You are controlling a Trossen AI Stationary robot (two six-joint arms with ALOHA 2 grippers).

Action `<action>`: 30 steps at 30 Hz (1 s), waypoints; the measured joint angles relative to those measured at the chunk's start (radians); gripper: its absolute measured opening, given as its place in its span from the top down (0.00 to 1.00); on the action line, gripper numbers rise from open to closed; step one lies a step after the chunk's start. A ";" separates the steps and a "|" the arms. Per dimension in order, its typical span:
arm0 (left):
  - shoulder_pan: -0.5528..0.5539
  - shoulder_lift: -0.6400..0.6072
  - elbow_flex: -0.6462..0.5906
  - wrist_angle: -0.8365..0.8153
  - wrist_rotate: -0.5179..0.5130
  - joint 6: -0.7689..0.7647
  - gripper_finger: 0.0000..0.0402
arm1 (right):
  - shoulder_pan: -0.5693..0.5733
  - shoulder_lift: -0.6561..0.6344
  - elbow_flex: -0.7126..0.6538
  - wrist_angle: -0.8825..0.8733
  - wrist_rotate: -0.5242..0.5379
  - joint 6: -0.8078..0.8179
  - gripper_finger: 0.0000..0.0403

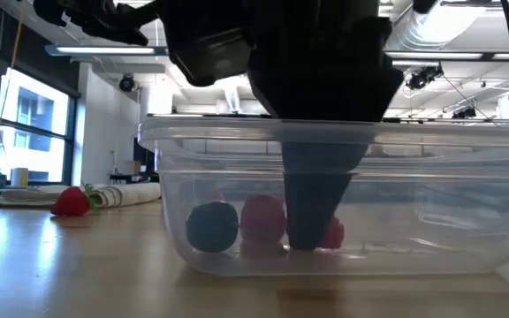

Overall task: Pick and placing Produce into tupperware
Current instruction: Put the red raspberry into the transparent bin, then put the red strawberry into the transparent bin

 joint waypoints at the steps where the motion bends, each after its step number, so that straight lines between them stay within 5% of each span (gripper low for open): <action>1: 0.000 0.000 0.000 0.000 0.000 0.000 1.00 | 0.000 0.000 0.000 0.003 0.002 0.000 0.77; 30: 0.000 0.000 0.000 0.000 0.000 0.000 1.00 | -0.002 -0.015 0.000 -0.005 0.008 -0.010 0.67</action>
